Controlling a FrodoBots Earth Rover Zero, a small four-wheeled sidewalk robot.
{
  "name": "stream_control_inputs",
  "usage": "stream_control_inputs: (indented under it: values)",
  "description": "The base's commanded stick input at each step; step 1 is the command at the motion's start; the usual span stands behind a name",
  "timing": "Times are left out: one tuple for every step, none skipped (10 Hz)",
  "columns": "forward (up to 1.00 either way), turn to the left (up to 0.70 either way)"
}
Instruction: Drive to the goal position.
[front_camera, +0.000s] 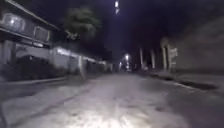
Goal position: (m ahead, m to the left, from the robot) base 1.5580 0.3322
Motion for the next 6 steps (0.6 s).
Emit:
stream_control_inputs:
  values:
    - [0.7,0.0]
    - [0.7,0.0]
    - [0.7,0.0]
    - [0.7,0.0]
    - [0.7,0.0]
    - [0.7,0.0]
